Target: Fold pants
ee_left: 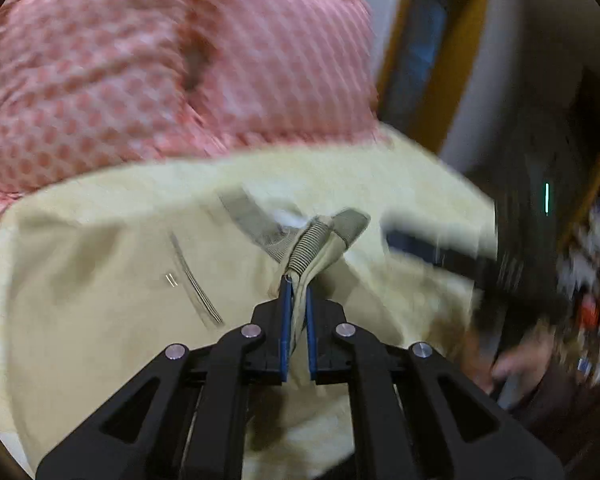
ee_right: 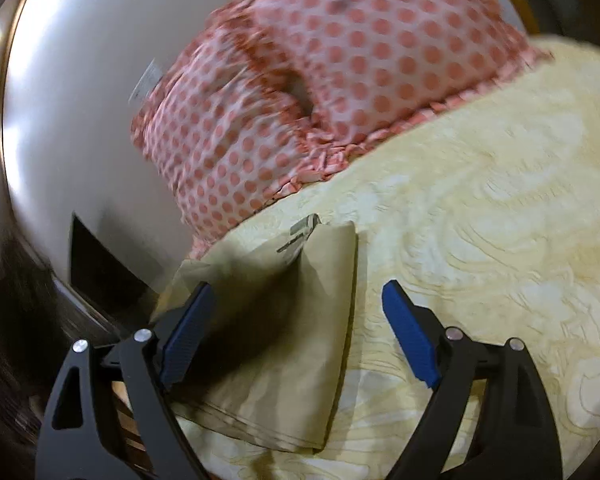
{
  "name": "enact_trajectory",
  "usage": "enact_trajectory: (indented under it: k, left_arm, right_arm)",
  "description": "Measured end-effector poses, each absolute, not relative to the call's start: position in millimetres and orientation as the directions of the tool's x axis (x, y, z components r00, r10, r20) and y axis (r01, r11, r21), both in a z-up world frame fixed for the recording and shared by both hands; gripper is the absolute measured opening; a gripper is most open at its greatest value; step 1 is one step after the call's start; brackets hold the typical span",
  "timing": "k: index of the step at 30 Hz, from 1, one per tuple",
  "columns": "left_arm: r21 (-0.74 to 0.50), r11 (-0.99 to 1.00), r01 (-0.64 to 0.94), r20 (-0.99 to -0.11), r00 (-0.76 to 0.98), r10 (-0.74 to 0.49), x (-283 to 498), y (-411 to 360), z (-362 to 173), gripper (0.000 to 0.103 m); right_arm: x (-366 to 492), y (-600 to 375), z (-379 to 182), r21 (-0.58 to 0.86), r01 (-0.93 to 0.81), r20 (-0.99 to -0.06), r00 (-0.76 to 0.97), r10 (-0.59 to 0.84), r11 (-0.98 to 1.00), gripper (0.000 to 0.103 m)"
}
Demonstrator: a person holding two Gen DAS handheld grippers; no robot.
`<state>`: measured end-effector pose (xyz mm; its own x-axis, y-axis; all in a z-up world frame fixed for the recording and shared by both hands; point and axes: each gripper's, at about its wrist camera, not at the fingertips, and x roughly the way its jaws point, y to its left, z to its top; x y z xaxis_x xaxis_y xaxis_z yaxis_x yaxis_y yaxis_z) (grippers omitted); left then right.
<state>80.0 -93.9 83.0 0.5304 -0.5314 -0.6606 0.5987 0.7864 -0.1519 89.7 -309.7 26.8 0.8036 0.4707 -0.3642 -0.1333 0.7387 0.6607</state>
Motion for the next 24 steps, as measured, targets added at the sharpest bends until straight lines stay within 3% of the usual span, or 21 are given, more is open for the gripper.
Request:
enact_trajectory:
  k: [4,8,12,15,17,19,21,22,24]
  left_arm:
    - [-0.193,0.791,0.581,-0.627,0.547,-0.554,77.5,-91.1,83.5,0.005]
    - [-0.17,0.763,0.624,-0.576,0.565,-0.591,53.8,-93.1,99.2,0.006]
    - [-0.183,0.762,0.621,-0.696,0.466,-0.546,58.5,-105.0,51.6,0.006]
    - [-0.227,0.75,0.621,-0.682,0.449,-0.577,48.1,-94.6,47.1,0.007]
    - [-0.266,0.728,0.631,-0.655,0.435,-0.617,43.9,-81.5,57.2,0.008]
    - [-0.258,0.741,0.621,-0.63,0.473,-0.616,36.8,-64.6,67.6,0.015]
    - [-0.231,0.79,0.569,-0.624,0.536,-0.569,34.4,-43.1,76.3,0.05]
    - [-0.227,0.813,0.536,-0.618,0.566,-0.546,33.5,-32.1,78.0,0.057]
    - [-0.221,0.851,0.476,-0.62,0.605,-0.499,37.3,-15.6,78.6,0.059]
  right_arm:
    - [97.0,-334.5,13.1,0.803,-0.125,-0.289,0.773,0.564,0.583,0.086]
    - [105.2,-333.5,14.5,0.82,-0.121,-0.285,0.761,0.583,0.559,0.085]
    - [110.3,-320.4,26.7,0.785,-0.167,-0.308,0.73,0.61,0.596,0.079]
    - [114.5,-311.2,30.9,0.753,-0.178,-0.352,0.704,0.617,0.633,0.072]
    - [117.3,-305.1,31.6,0.728,-0.181,-0.389,0.685,0.616,0.661,0.058]
    - [119.1,-297.9,32.2,0.704,-0.191,-0.42,0.665,0.618,0.684,0.046]
    - [118.5,-288.8,35.0,0.687,-0.222,-0.431,0.643,0.634,0.692,0.041]
    - [117.2,-284.9,35.2,0.672,-0.227,-0.446,0.636,0.629,0.705,0.039]
    - [116.2,-275.8,35.5,0.641,-0.236,-0.483,0.615,0.623,0.73,0.036]
